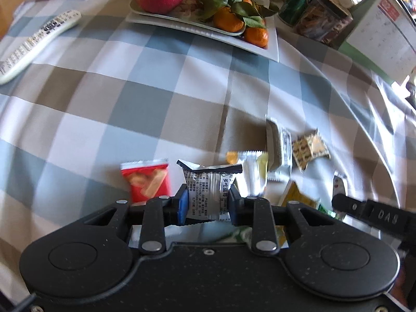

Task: Organize snacks
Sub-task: 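Close the left tool on the white packet and lift it, then carry both held packets over the gold tray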

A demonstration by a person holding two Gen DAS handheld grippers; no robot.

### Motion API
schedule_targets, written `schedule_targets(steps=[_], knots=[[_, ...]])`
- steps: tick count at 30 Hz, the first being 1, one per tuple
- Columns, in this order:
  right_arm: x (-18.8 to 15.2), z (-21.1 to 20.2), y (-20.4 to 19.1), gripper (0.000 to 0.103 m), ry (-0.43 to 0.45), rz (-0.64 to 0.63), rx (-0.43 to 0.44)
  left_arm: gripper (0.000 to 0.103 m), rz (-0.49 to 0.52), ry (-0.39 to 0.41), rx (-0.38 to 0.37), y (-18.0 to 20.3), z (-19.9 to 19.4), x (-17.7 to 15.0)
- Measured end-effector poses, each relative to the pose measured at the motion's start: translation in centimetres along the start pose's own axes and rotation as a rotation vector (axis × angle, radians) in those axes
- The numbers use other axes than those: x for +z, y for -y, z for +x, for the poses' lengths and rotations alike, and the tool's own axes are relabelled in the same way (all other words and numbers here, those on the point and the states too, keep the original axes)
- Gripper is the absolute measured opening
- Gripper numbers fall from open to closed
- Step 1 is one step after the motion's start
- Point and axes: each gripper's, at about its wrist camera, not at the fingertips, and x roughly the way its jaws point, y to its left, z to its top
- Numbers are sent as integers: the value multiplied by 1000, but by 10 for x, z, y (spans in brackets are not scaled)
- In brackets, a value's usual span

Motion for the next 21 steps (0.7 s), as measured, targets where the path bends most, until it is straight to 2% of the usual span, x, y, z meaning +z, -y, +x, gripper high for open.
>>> schedule_targets(steps=[9,15,21], knots=[[-33,-33,0,23,21,-14,44,38,75,22,7,-8,-55,-44],[-88,-68,2,23,59,-4,84,38,102,44,11,-14,-91,-97],[-159,-105,-1,23,112,-28,74,38,130,56,51,-22,-117,-150]])
